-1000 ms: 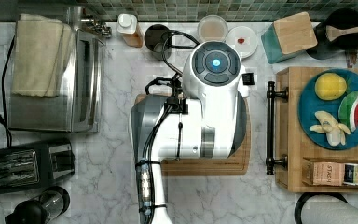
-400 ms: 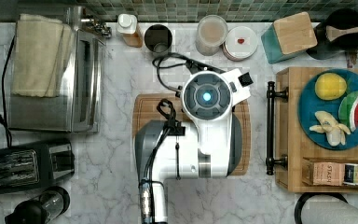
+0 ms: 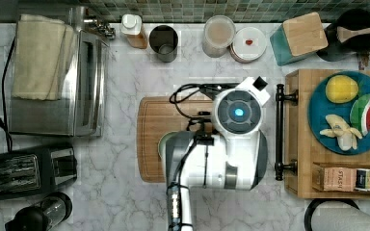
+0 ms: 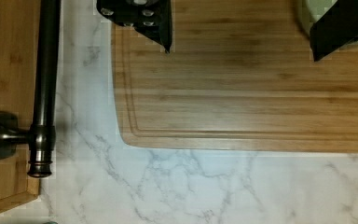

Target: Open the drawer.

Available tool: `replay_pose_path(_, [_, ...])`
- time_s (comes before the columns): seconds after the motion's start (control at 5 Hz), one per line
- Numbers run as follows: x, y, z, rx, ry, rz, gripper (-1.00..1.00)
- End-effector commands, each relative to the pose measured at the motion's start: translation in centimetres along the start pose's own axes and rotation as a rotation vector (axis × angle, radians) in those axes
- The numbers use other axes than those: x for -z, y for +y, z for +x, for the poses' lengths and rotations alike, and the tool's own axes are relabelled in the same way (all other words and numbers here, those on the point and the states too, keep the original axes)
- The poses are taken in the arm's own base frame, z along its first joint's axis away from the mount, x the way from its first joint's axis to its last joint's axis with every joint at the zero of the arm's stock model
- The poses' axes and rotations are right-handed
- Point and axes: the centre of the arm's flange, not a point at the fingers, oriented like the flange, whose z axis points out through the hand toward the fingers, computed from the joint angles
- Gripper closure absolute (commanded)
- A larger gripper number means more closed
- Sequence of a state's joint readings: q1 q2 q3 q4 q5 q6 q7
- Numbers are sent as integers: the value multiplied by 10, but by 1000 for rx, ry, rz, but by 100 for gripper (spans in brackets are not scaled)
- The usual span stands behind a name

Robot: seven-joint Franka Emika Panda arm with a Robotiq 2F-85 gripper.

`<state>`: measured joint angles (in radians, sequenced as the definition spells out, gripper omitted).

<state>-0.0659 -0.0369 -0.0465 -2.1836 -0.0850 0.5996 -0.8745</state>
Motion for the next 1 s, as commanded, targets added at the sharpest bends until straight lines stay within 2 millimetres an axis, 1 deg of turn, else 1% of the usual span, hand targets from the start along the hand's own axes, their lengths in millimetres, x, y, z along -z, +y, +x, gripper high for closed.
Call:
replay_pose_path(0.2, [-12,113,-20,-62,54,-69,-100])
replay_pose_path(0.4, [-30,124,-25,-48,75,-91,-100])
replay_pose_path(0.6, [-40,133,-23,-20,72,-126,-100])
replay_pose_path(0.8, [-51,136,-30,0,103,-101,-100])
replay_pose_path(1.0, [-58,130,-32,-9,115,-115,-100])
